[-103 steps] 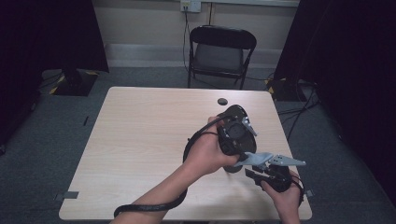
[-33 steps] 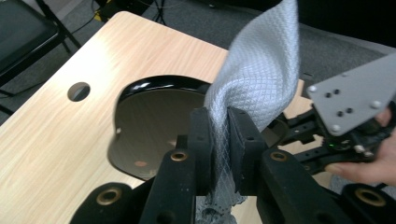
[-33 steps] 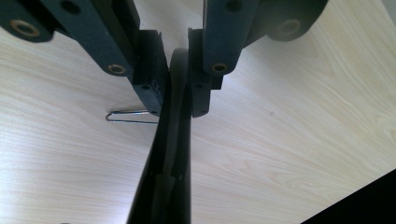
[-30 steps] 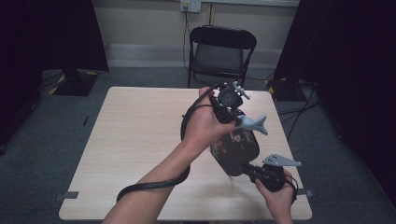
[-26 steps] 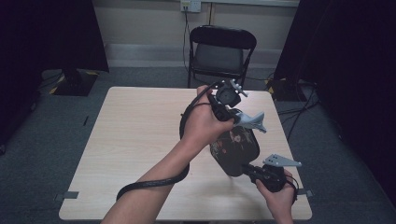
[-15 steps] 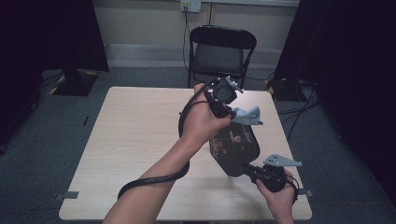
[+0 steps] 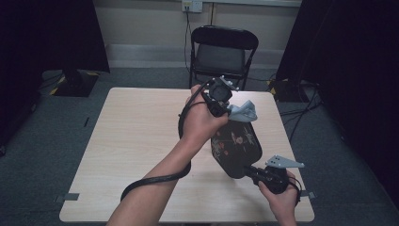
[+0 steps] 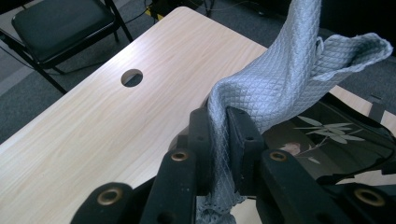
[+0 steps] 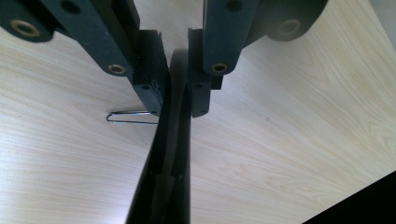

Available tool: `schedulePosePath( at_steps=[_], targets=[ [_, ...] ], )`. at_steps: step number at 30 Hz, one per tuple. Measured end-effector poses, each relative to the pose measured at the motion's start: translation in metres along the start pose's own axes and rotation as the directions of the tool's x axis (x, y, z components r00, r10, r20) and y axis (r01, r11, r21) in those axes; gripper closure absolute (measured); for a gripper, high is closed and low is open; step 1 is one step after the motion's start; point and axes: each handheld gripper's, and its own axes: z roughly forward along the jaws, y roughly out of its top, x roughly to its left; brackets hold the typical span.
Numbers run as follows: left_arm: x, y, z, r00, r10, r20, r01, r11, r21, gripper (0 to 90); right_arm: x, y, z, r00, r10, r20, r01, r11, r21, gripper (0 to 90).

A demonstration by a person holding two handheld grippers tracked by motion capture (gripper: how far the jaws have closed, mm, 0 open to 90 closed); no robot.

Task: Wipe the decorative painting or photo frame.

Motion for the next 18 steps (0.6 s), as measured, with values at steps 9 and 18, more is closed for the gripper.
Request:
schedulePosePath(
  at_steps=[9, 18],
  targets=[
    [-0.004, 0.002, -0.01, 0.9978, 0.006, 0.066, -0.004, 0.9993, -0.037, 81.0, -0.001, 0.0, 0.0, 1.0, 0.003, -0.003, -0.003, 1.0, 0.0, 79.6],
    [-0.014, 0.014, -0.02, 0.9968, 0.04, 0.07, -0.035, 0.9966, -0.075, 81.0, -0.001, 0.0, 0.0, 1.0, 0.002, -0.001, -0.002, 1.0, 0.0, 79.6]
  ],
)
